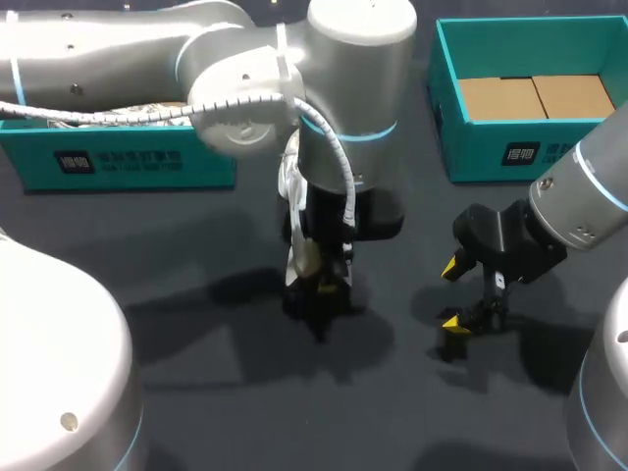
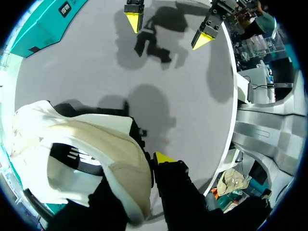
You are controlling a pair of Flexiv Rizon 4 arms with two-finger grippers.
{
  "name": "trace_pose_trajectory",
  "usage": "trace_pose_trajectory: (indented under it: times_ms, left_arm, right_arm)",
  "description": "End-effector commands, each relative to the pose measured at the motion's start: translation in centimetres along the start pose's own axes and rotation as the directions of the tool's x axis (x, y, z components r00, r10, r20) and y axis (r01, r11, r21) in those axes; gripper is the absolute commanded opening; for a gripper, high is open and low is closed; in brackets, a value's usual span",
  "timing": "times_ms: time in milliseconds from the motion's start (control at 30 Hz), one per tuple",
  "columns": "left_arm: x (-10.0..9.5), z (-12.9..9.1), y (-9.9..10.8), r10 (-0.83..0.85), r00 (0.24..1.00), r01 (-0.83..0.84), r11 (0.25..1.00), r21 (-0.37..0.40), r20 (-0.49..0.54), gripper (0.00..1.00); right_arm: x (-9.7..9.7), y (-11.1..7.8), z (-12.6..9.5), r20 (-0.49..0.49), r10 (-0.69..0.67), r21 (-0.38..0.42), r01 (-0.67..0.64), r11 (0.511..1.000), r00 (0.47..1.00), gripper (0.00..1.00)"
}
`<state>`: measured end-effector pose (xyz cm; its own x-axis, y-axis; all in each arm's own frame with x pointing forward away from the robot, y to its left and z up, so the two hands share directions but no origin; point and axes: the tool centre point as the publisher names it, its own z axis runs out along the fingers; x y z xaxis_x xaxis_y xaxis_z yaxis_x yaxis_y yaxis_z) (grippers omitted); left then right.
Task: Take the shoe out of the shoebox, open the shoe tongue, remove and reinsert the insole, then place the shoe into the shoebox
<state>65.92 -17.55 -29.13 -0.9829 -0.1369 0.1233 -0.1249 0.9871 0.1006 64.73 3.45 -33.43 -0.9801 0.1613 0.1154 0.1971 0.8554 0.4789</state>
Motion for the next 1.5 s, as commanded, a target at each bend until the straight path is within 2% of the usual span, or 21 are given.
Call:
trace_pose_trajectory:
  times_ms: [33,200,433,533,700,900,1000,1200,1500]
  left_arm:
    - [-0.5,-6.3,2.6,0.001,1.0,-0.001,1.0,0.008,0.014,0.0]
    - [-1.9,-9.1,3.4,0.011,1.0,-0.011,1.0,0.008,0.012,0.0]
    - [-3.8,-13.3,4.9,0.106,0.994,-0.106,0.994,0.008,-0.025,0.0]
    - [-5.1,-14.5,5.5,0.127,0.991,-0.127,0.992,-0.006,-0.033,0.0]
    - [-7.0,-16.3,6.6,0.147,0.989,-0.147,0.989,-0.002,0.013,0.0]
    - [-10.2,-18.4,8.9,0.148,0.989,-0.147,0.989,0.021,-0.023,0.0]
    - [-11.6,-18.9,10.4,0.128,0.991,-0.127,0.992,0.023,-0.039,0.0]
    - [-15.6,-18.2,12.6,0.104,0.993,-0.103,0.994,0.026,-0.051,0.0]
    - [-23.3,-18.7,15.0,0.085,0.994,-0.083,0.996,0.033,-0.072,0.0]
  right_arm:
    - [0.1,0.0,0.0,0.003,0.0,0.001,0.0,1.0,1.0,1.0]
    - [0.1,0.0,0.0,0.003,0.0,0.001,0.0,1.0,1.0,1.0]
    - [0.1,0.0,0.0,0.003,0.0,0.001,0.0,1.0,1.0,1.0]
    - [0.1,0.0,0.0,0.003,0.0,0.001,0.0,1.0,1.0,1.0]
    - [0.1,0.0,0.0,0.003,0.0,0.001,0.0,1.0,1.0,1.0]
    - [0.1,0.0,0.0,0.003,0.0,0.001,0.0,1.0,1.0,1.0]
    - [0.1,0.0,0.0,0.003,0.0,0.001,0.0,1.0,1.0,1.0]
    - [0.1,0.0,0.0,0.003,0.0,0.001,0.0,1.0,1.0,1.0]
    - [0.1,0.0,0.0,0.003,0.0,0.001,0.0,1.0,1.0,1.0]
